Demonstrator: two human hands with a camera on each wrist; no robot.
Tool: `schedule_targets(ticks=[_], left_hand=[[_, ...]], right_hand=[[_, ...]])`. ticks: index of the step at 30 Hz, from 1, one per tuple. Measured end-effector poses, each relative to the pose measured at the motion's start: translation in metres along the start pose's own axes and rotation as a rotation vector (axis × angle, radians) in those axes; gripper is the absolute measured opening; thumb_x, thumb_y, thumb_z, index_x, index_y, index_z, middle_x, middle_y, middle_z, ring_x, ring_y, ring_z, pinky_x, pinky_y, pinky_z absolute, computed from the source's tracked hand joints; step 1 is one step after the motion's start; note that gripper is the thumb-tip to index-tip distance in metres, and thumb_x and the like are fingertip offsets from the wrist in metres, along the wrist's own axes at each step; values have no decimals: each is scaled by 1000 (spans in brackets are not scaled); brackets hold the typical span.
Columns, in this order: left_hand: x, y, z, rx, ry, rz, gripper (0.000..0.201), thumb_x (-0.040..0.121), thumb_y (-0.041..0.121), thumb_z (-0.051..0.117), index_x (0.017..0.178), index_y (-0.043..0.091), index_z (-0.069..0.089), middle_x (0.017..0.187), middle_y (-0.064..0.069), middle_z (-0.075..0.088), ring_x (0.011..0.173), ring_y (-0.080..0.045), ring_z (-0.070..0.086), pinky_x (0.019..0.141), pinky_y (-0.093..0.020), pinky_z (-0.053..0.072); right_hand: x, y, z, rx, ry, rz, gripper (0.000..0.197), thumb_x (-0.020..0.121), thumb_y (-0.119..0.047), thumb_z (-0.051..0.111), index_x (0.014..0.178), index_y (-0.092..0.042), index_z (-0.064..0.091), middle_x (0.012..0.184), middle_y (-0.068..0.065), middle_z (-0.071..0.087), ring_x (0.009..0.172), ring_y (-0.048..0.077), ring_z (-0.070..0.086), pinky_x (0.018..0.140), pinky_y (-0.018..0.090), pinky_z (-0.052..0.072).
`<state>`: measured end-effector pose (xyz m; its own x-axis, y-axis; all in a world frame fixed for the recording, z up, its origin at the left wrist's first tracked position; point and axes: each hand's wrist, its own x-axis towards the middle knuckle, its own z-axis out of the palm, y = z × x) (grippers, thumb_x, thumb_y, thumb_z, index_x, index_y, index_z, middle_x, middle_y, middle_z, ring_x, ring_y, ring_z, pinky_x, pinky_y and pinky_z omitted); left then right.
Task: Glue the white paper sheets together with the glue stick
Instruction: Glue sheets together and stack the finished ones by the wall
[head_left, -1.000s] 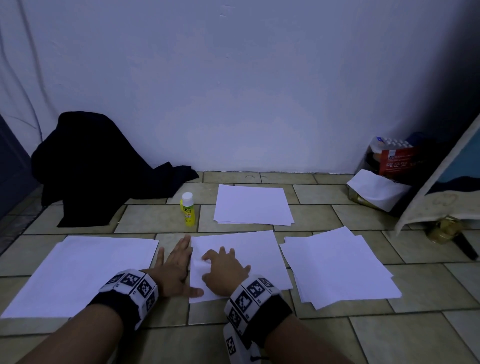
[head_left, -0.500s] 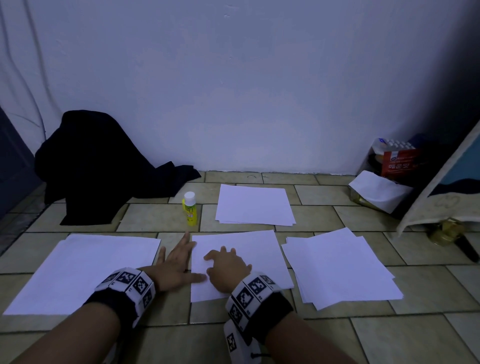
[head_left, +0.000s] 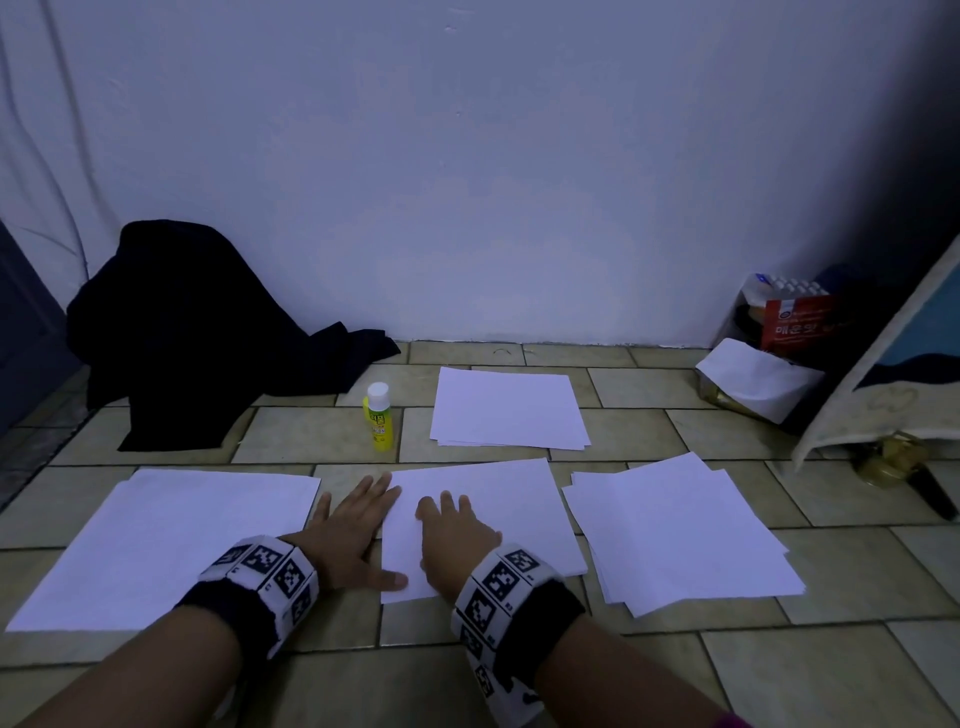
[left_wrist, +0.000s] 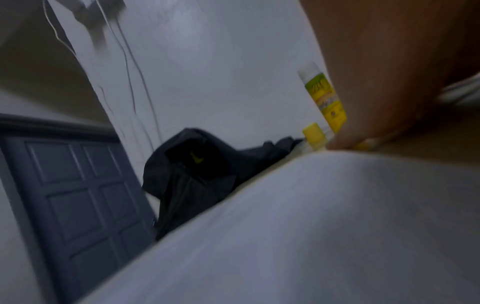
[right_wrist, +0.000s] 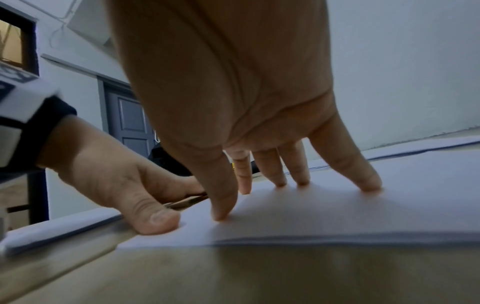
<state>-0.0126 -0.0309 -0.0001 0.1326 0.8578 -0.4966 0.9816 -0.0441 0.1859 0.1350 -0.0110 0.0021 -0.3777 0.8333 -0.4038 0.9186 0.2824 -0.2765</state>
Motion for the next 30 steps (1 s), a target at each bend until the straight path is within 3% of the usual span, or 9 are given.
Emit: schedule_targets(ticks=[4, 6, 8, 10, 12, 15, 21, 27, 30], left_hand=[[2, 4, -4, 151, -37, -24, 115, 82, 67, 56, 152, 12, -17, 158, -4, -25, 146, -20, -21, 118, -49, -2], [3, 5, -5, 187, -51, -28, 117, 81, 68, 55, 151, 8, -17, 158, -6, -25, 146, -21, -21, 118, -49, 0], [4, 5, -6, 192, -67, -29, 121, 77, 74, 52, 151, 6, -17, 158, -7, -25, 146, -20, -20, 118, -49, 1], [5, 3, -5, 185, -84, -35, 126, 70, 81, 45, 150, 7, -18, 157, -6, -26, 147, -19, -20, 118, -49, 2], [6, 2, -4, 170, -83, -36, 122, 76, 75, 51, 150, 7, -20, 157, -5, -28, 147, -18, -20, 118, -49, 2], [6, 3, -5, 169, -88, -34, 120, 81, 68, 56, 149, 7, -21, 157, -5, -28, 147, -17, -19, 119, -49, 0], [5, 2, -5, 145, -86, -27, 119, 81, 67, 57, 149, 9, -23, 156, -3, -30, 146, -16, -21, 118, -49, -2], [2, 2, -6, 182, -41, -19, 120, 79, 66, 61, 152, 10, -16, 159, -4, -22, 148, -18, -14, 119, -48, 0], [-1, 7, -12, 289, 2, -25, 117, 72, 72, 62, 153, 9, 5, 161, -6, 1, 148, -23, 6, 118, -55, 4]], right_hand=[[-1, -14, 0, -86, 33, 50, 43, 94, -11, 49, 134, -13, 33, 141, 14, 31, 130, 31, 31, 99, 50, 41], [3, -25, -1, -78, 80, 106, 40, 95, -14, 49, 132, -12, 36, 137, 13, 35, 125, 31, 36, 98, 50, 39], [10, -27, -3, -79, 97, 61, 48, 96, -24, 50, 138, -14, 30, 146, 9, 27, 134, 30, 28, 105, 52, 29], [20, -18, -6, -148, -5, -45, 74, 93, -40, 54, 150, -16, 12, 159, 5, 3, 146, 25, 3, 114, 54, 11], [25, -1, -13, -162, -119, -65, 96, 87, -55, 57, 152, -18, -3, 160, 1, -13, 147, 20, -10, 116, 53, -1], [25, 26, -27, -144, -168, 11, 114, 78, -65, 62, 152, -16, -11, 159, 2, -17, 147, 19, -10, 116, 53, -3], [18, 69, -40, -128, -167, 216, 137, 67, -71, 67, 146, -3, -22, 157, 10, -21, 147, 25, -12, 118, 50, 5], [18, 58, -40, -170, -111, 231, 136, 64, -67, 72, 148, 3, -9, 157, 21, -10, 147, 34, -3, 119, 45, 10], [9, 55, -39, -256, -27, 221, 123, 61, -71, 71, 146, -3, 12, 152, 20, 10, 141, 35, 14, 113, 49, 23]])
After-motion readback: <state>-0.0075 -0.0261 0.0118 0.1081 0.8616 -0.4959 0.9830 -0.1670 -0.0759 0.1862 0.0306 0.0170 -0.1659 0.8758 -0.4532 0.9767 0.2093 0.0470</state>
